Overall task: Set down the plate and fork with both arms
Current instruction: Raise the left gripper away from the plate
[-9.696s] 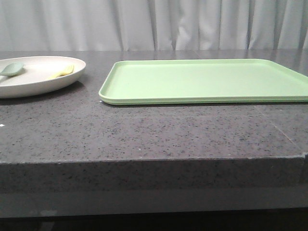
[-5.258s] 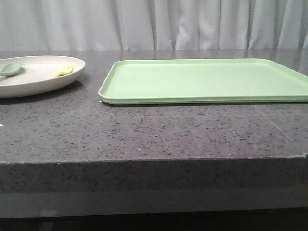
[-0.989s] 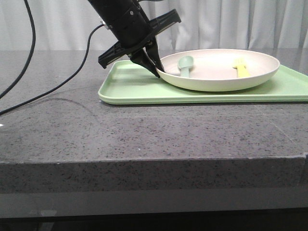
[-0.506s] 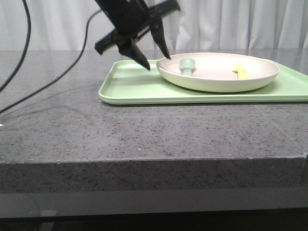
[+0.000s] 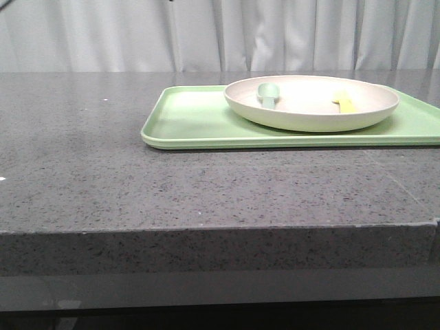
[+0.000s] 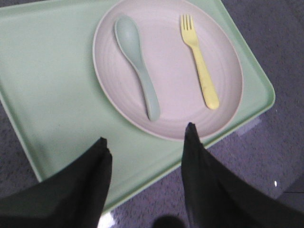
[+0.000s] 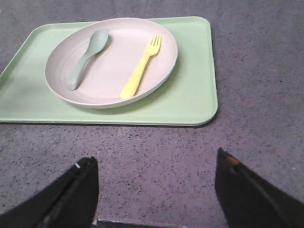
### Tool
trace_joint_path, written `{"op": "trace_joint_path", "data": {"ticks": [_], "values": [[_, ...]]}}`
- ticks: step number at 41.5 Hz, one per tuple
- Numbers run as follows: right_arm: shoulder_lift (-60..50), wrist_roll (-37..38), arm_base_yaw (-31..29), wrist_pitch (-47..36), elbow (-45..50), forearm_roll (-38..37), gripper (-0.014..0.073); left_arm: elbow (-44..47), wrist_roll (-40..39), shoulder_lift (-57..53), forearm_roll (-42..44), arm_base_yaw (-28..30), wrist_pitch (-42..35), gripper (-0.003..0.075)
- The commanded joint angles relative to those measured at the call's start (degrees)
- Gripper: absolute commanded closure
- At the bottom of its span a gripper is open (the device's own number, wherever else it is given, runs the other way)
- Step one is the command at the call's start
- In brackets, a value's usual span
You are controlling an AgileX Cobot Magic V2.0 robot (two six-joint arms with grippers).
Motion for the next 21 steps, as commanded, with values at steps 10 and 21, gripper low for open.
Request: {"op": "trace_joint_path", "data": {"ticks": [10, 21], "values": [[11.02, -4.9, 0.03, 5.31, -10.95, 3.54, 0.0055, 21.37, 11.72, -23.27, -9.73, 10.03, -5.72, 0.0373], [22.24, -6.06, 4.34, 9.61, -19.67, 5.08, 0.0055, 35.51, 12.99, -36.99, -8.79, 17.19, -4.52, 0.0373]]}}
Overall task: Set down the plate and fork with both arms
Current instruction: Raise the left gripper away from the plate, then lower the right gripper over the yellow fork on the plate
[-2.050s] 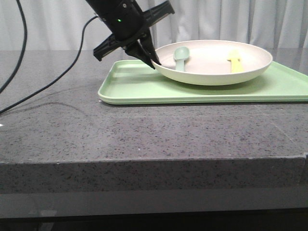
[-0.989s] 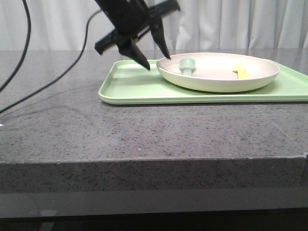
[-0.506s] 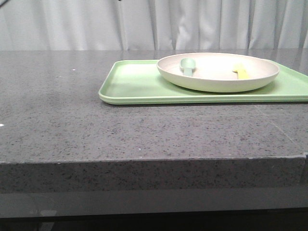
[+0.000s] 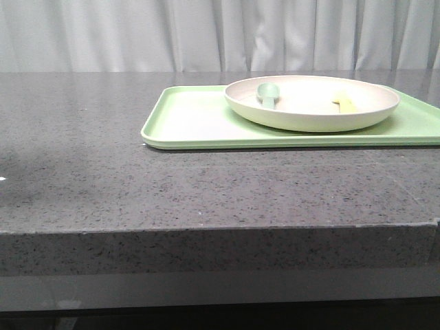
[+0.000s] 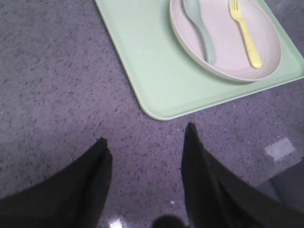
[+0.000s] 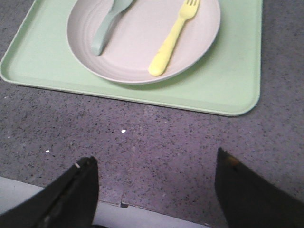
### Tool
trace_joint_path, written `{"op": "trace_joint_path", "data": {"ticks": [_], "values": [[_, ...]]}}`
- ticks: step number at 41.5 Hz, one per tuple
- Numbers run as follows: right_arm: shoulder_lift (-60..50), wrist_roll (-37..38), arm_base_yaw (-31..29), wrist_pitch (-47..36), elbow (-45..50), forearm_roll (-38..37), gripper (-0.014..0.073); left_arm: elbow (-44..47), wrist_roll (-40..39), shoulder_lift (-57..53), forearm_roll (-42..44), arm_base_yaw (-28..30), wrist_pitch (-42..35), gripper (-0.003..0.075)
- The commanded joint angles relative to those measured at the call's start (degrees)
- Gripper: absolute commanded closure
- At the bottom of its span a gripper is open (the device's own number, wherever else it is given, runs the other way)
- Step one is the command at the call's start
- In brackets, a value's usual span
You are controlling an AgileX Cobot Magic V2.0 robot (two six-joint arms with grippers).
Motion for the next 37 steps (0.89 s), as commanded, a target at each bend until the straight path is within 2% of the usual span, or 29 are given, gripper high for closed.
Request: {"op": "trace_joint_path", "data": {"ticks": [1, 10, 22, 37], "values": [[4.1, -1.0, 1.96, -1.86, -5.54, 1.39, 0.0055, 2.43, 0.55, -4.84, -1.34, 0.56, -2.22, 0.0373], [17.69, 1.9, 6.16, 2.29, -16.0, 0.36, 0.0055, 6.35, 0.55, -9.07, 0.02, 0.56, -1.74, 0.0373], [33.46, 12.17, 8.78, 5.38, -29.0, -11.41, 0.0055, 6.37, 0.55, -8.94, 2.76, 0.56, -1.74, 0.0373], [48.09, 16.7, 7.94, 10.03, -42.43, -11.77, 0.0055, 6.37, 0.55, -8.94, 3.95, 0.56, -1.74, 0.0373]]}}
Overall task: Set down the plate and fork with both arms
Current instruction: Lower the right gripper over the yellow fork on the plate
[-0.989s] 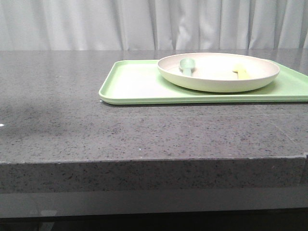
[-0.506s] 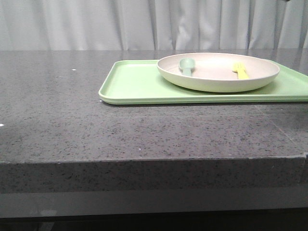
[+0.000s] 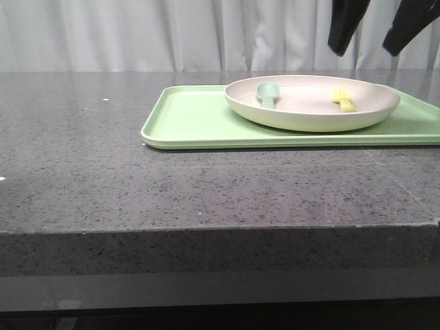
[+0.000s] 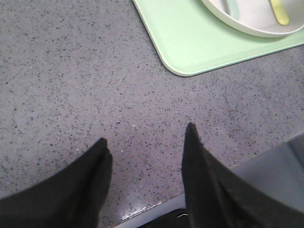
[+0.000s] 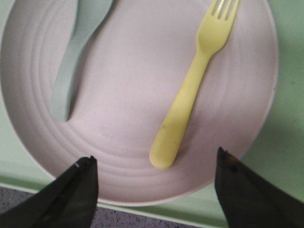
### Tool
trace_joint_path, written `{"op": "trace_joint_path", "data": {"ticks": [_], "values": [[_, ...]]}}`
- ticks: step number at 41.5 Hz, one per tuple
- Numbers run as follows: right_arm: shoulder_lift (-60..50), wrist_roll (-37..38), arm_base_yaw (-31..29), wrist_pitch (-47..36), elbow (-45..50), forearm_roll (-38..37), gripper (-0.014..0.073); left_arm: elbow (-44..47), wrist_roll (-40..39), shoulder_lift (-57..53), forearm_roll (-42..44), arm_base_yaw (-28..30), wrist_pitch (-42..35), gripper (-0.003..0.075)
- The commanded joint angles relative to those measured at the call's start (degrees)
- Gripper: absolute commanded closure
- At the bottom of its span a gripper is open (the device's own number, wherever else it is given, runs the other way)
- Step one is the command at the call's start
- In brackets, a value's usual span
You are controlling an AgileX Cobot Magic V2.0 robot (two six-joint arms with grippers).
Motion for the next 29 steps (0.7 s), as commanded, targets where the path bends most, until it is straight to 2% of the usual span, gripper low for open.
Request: {"op": "trace_joint_path", "data": {"ticks": [1, 9, 18, 29], "values": [[0.75, 1.83, -0.96, 0.03, -4.7, -0.41, 0.0055, -1.57, 0.03, -0.37, -1.49, 0.27, -2.76, 0.0373], [6.51, 3.92, -2.0, 2.05, -10.13, -0.46, 0.006, -1.57, 0.03, -0.37, -1.49, 0.27, -2.76, 0.0373], [12.3, 6.27, -3.34, 6.01, -16.86, -0.41, 0.0129, -1.57, 0.03, -0.37, -1.49, 0.27, -2.76, 0.0373], [17.18, 7.77, -3.59, 8.69, -21.68, -0.41, 0.0129, -1.57, 0.03, -0.37, -1.49, 0.27, -2.76, 0.0373]]}}
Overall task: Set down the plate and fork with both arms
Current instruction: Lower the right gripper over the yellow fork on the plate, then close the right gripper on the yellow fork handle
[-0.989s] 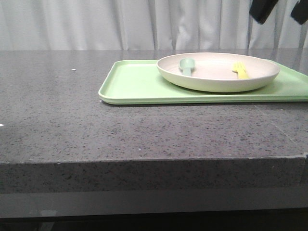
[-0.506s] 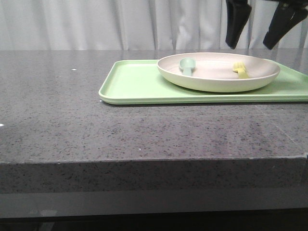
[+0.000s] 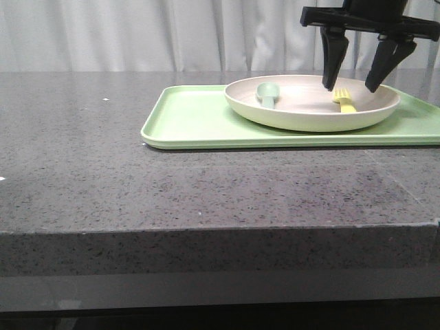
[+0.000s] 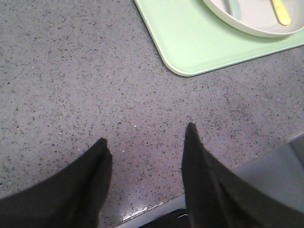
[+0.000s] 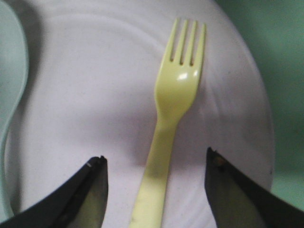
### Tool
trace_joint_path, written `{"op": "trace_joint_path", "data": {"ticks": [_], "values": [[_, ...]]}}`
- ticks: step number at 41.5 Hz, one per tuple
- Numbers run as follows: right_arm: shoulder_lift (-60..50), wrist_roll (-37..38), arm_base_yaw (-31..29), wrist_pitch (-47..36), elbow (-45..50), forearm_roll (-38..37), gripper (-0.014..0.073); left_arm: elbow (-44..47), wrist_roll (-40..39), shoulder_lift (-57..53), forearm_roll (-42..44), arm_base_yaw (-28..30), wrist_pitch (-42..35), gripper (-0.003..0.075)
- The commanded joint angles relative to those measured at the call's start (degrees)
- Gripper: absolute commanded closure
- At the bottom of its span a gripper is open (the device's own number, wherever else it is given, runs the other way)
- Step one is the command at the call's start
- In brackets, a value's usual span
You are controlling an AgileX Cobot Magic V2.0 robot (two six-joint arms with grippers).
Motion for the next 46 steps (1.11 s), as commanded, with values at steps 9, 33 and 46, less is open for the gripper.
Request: {"op": "trace_joint_path", "data": {"ticks": [9, 33, 46], "values": [[-0.62, 1.79, -0.35, 1.02, -2.96, -0.19, 0.0277, -1.57, 0.03, -0.37, -1.52, 0.05, -2.76, 0.0373], [-0.62, 2.38, -0.35, -0.55, -2.96, -1.73, 0.0399, -1.57, 0.03, -0.37, -1.52, 0.05, -2.76, 0.0373], [0.04, 2.38, -0.35, -0.87, -2.96, -1.73, 0.0399, -1.57, 0.03, -0.37, -1.52, 0.05, -2.76, 0.0373]]}}
